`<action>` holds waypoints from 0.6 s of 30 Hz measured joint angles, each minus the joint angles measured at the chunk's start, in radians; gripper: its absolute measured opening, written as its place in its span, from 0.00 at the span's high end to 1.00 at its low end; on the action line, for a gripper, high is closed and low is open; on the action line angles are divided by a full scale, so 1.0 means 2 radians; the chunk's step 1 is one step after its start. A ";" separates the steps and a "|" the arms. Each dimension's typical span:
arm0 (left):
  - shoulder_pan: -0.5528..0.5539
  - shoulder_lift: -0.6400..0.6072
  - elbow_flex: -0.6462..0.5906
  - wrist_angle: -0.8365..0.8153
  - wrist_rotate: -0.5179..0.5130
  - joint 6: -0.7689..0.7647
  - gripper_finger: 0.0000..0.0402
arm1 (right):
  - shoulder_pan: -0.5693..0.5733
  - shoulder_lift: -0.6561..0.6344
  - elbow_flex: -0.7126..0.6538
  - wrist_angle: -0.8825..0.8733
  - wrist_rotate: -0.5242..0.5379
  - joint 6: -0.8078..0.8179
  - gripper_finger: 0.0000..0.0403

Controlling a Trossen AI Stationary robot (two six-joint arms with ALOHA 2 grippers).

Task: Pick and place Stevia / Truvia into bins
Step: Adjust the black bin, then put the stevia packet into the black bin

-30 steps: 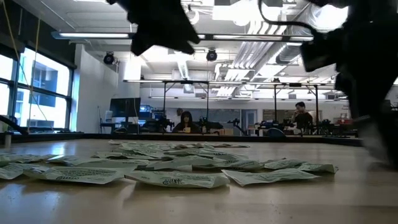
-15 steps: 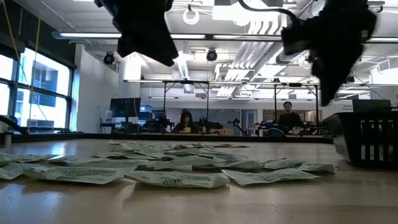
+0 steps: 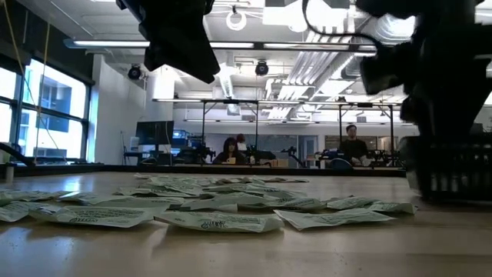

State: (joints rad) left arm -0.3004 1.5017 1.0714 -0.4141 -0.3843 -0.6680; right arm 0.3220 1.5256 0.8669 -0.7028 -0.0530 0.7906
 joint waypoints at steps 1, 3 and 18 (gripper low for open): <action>0.000 0.000 0.000 0.000 0.000 -0.003 0.64 | -0.005 0.009 0.000 0.002 -0.002 -0.006 0.44; 0.000 0.000 0.000 0.000 0.000 -0.009 0.64 | -0.012 0.021 0.000 0.001 0.003 -0.019 0.44; 0.092 -0.001 0.000 -0.091 0.047 -0.072 0.64 | -0.028 -0.095 0.001 -0.001 0.047 -0.029 0.45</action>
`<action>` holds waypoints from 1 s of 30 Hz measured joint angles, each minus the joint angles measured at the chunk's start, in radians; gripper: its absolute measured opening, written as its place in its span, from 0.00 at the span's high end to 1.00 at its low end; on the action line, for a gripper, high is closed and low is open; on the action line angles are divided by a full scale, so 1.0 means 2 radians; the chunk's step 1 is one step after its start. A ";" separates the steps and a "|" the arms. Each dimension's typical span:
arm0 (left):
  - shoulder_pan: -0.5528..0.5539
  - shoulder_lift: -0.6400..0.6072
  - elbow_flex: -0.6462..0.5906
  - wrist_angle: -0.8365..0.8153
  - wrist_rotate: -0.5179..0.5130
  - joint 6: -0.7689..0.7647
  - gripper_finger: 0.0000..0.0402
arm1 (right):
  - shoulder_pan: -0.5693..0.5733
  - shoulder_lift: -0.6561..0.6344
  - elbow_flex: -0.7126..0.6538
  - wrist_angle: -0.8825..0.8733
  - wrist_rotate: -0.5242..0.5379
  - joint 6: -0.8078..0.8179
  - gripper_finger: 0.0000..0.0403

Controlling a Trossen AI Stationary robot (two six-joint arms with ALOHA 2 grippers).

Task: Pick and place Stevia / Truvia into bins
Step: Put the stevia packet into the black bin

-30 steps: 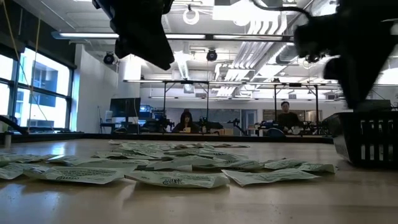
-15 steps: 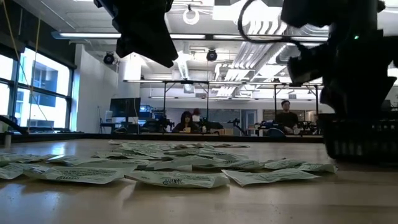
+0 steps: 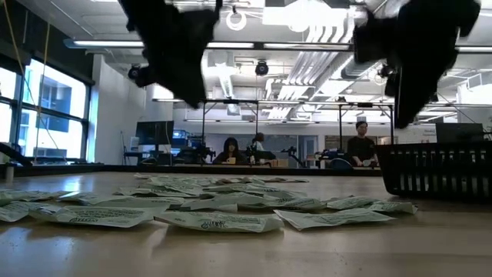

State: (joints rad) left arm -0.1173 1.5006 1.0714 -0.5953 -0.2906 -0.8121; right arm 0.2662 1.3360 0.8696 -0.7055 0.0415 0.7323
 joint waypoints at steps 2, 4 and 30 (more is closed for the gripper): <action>0.041 -0.001 0.000 -0.045 0.001 -0.003 0.64 | 0.004 -0.037 0.000 -0.008 0.023 0.005 0.45; 0.081 -0.001 0.000 -0.080 0.004 0.020 0.64 | 0.005 -0.074 0.000 -0.019 0.052 0.013 0.45; 0.265 0.073 -0.050 -0.076 0.109 0.339 0.48 | -0.222 -0.122 0.001 0.010 0.015 -0.151 0.44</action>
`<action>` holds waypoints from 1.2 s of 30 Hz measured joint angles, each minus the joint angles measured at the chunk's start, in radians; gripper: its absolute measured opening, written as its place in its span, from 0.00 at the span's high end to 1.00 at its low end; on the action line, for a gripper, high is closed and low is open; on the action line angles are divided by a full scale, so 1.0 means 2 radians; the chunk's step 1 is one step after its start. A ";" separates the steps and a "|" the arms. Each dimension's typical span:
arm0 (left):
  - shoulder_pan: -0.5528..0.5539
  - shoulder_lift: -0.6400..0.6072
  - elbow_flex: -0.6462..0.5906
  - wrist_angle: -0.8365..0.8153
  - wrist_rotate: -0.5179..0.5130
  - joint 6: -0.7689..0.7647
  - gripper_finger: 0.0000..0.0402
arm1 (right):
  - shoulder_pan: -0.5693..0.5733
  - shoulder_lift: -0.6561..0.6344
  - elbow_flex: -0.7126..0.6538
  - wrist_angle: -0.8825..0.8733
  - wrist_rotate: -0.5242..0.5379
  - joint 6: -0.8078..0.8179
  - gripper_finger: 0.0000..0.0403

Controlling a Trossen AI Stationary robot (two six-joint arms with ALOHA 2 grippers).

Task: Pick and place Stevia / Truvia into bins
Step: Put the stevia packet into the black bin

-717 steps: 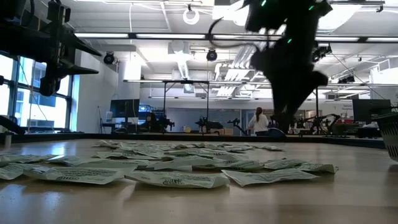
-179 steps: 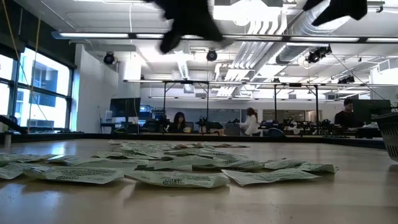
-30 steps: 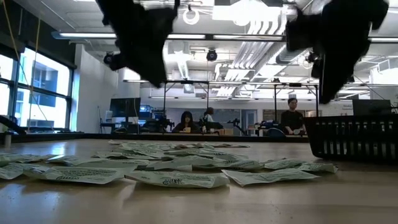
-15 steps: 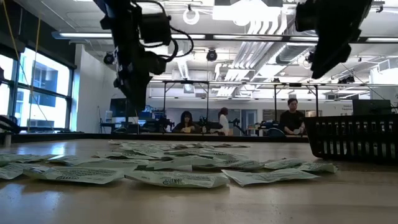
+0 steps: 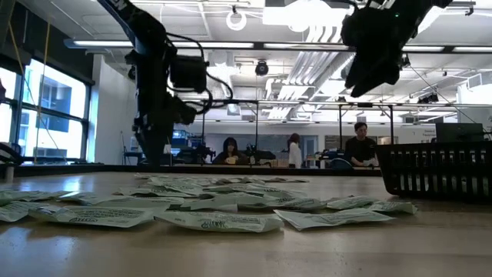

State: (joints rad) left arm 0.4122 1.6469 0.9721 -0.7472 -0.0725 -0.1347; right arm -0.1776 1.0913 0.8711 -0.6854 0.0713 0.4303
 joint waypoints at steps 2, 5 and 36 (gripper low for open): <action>0.000 0.011 -0.004 -0.003 -0.021 0.005 0.45 | -0.007 0.002 0.000 0.004 -0.001 0.010 0.44; 0.001 0.022 -0.010 -0.002 -0.014 0.016 0.42 | -0.010 0.006 0.000 0.012 0.000 0.020 0.44; -0.096 -0.001 0.112 0.310 0.178 0.000 0.94 | -0.009 -0.075 0.000 0.151 0.130 0.092 0.44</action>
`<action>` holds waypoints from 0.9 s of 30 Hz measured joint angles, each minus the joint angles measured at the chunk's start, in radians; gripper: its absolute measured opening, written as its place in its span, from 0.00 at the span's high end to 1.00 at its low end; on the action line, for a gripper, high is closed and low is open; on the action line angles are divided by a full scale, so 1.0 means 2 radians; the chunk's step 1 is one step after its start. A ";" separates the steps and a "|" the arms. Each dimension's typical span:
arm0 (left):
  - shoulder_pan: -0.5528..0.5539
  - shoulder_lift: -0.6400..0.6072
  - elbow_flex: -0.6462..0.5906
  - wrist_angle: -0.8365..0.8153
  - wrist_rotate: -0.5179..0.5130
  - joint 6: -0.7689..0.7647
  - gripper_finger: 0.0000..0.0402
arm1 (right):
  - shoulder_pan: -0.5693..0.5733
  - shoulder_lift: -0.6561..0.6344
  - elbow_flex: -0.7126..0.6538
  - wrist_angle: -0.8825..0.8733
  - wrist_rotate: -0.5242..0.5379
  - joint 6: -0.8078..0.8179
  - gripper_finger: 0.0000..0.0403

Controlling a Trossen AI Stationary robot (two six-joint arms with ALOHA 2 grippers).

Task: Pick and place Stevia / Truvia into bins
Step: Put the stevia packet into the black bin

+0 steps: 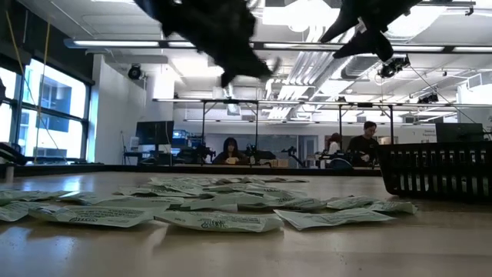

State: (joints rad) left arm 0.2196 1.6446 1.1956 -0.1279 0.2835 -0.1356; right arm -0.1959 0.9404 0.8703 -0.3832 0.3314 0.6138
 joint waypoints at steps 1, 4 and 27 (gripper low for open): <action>-0.004 0.026 0.014 0.010 0.017 0.001 0.93 | 0.000 -0.004 0.000 0.000 0.001 0.005 0.44; -0.026 0.105 0.082 0.020 0.043 0.022 0.93 | 0.000 -0.011 0.000 0.000 0.005 0.007 0.44; -0.120 0.347 0.319 0.016 0.124 0.043 0.78 | 0.000 -0.047 0.000 -0.086 0.043 0.032 0.44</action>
State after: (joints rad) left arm -0.0213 2.3385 1.8335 -0.0962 0.5306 -0.0500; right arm -0.1958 0.8463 0.8696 -0.5553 0.4174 0.6778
